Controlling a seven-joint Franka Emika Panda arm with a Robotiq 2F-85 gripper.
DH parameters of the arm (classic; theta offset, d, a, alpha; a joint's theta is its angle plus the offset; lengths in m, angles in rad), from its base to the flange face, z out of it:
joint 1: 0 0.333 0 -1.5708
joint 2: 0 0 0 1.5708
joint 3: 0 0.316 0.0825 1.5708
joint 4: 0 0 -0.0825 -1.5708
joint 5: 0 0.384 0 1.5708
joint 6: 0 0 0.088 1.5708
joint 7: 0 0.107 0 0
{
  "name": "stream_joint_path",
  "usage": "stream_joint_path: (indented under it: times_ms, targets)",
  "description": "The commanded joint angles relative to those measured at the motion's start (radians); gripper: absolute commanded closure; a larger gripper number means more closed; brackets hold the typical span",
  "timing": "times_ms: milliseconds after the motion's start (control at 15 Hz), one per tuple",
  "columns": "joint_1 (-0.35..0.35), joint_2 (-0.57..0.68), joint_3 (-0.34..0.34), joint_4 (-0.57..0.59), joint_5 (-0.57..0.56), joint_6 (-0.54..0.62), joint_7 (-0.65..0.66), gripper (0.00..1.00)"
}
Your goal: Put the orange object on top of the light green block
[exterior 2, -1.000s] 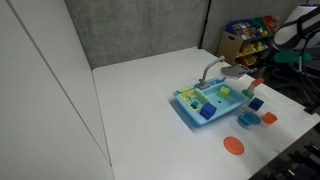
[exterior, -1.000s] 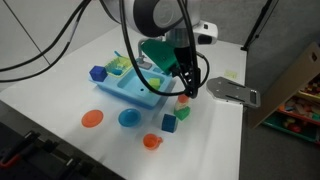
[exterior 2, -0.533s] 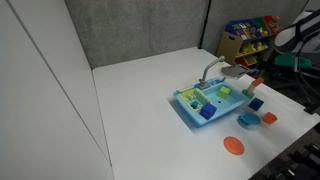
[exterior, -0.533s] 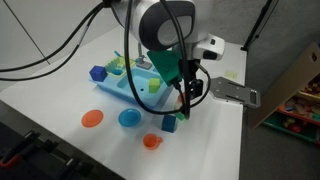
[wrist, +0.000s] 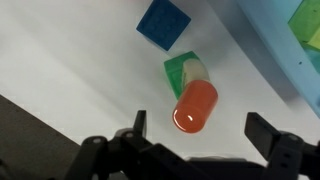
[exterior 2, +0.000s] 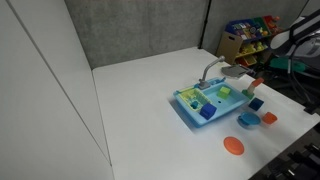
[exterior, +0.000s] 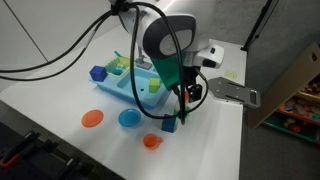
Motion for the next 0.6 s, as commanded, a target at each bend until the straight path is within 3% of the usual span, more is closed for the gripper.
stream_joint_path:
  times_ms: [0, 533]
  targets:
    - [-0.026, 0.032, 0.017, 0.041, 0.025, 0.002, -0.007, 0.0]
    - [-0.026, 0.069, 0.012, 0.062, 0.018, -0.001, 0.004, 0.0]
